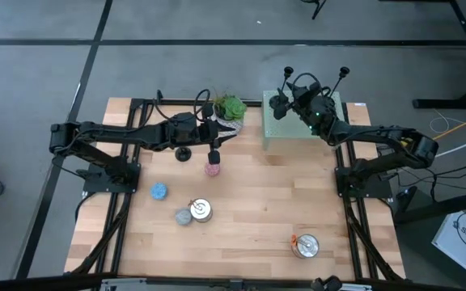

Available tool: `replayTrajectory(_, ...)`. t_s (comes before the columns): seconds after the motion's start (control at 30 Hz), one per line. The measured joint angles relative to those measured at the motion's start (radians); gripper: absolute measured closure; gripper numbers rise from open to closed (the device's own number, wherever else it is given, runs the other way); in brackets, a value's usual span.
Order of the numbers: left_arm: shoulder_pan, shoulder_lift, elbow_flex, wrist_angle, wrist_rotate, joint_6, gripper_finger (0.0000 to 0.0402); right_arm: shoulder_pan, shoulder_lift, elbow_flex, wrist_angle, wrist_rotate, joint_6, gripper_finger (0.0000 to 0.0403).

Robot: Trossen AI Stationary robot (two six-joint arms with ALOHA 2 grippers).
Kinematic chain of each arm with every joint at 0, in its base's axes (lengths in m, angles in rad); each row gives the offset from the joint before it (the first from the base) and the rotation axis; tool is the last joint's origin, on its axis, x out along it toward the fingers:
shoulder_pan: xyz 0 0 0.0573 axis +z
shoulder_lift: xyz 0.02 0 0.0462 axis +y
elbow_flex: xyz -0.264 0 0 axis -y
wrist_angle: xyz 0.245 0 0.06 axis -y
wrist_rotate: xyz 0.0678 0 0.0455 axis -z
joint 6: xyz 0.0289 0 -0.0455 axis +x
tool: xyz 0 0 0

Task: Pick & Place candle stick holders
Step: Put the right black candle holder and aligned with other black candle holder on the shelf

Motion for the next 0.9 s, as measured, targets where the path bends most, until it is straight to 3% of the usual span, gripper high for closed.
replayTrajectory(0.37,0.0,0.0,0.0,0.0,0.0,0.0,0.0323,-0.011,0.0,0.0,0.0,0.032,0.0,0.0333)
replayTrajectory(0.9,0.0,0.0,0.0,0.0,0.0,0.0,0.0327,0.003,-0.034,-0.001,-0.032,0.026,0.0,0.0387)
